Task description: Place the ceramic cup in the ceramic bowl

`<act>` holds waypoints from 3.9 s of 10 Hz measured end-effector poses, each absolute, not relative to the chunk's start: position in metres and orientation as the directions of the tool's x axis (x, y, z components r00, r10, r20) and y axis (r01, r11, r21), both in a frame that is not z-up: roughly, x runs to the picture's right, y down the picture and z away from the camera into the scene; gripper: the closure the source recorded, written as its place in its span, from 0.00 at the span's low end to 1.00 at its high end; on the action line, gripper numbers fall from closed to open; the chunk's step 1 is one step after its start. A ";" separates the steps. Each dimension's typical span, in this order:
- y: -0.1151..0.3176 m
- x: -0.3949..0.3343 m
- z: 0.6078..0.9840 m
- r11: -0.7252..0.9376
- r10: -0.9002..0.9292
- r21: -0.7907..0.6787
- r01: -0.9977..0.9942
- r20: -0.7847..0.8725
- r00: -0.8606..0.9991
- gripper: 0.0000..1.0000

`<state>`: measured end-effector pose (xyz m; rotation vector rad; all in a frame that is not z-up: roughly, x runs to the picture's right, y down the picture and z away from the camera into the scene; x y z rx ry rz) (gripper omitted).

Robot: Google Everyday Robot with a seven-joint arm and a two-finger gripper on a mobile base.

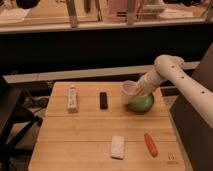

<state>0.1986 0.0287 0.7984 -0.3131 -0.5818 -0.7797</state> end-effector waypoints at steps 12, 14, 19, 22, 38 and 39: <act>0.030 0.219 0.809 0.723 -0.529 -0.091 0.684 0.564 0.634 1.00; 0.031 0.221 0.811 0.729 -0.523 -0.095 0.677 0.560 0.642 1.00; 0.035 0.226 0.816 0.745 -0.506 -0.106 0.659 0.554 0.661 1.00; 0.036 0.228 0.817 0.749 -0.501 -0.110 0.653 0.552 0.667 1.00; 0.036 0.239 0.822 0.768 -0.480 -0.124 0.628 0.538 0.693 0.77; 0.036 0.240 0.822 0.770 -0.479 -0.124 0.626 0.537 0.695 0.77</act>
